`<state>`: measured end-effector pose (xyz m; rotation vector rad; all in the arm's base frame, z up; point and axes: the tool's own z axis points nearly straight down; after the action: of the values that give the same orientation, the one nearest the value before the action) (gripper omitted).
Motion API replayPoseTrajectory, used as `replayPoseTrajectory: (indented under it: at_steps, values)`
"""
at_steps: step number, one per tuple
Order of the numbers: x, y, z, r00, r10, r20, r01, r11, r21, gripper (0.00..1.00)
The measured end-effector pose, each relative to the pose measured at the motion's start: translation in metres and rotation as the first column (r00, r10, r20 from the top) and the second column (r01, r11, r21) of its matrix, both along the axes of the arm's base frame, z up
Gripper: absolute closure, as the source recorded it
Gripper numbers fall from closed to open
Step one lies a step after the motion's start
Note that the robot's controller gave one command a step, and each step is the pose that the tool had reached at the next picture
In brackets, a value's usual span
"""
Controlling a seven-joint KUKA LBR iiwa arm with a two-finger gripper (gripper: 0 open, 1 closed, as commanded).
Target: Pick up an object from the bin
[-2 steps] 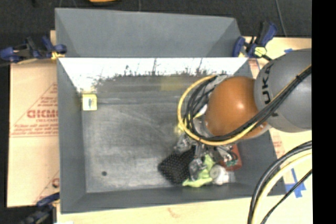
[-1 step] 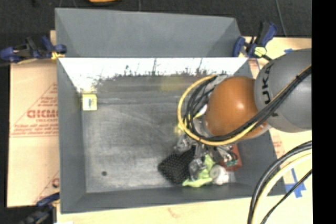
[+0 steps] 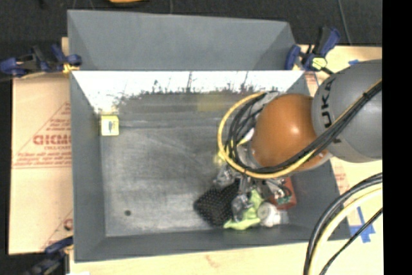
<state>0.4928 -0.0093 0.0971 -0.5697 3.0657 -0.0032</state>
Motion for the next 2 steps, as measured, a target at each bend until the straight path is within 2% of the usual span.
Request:
replayPoseTrajectory:
  at_steps: [2]
  values:
    - [0.0,0.0,0.0,1.0,0.0,0.0,0.0,1.0,0.0,1.0]
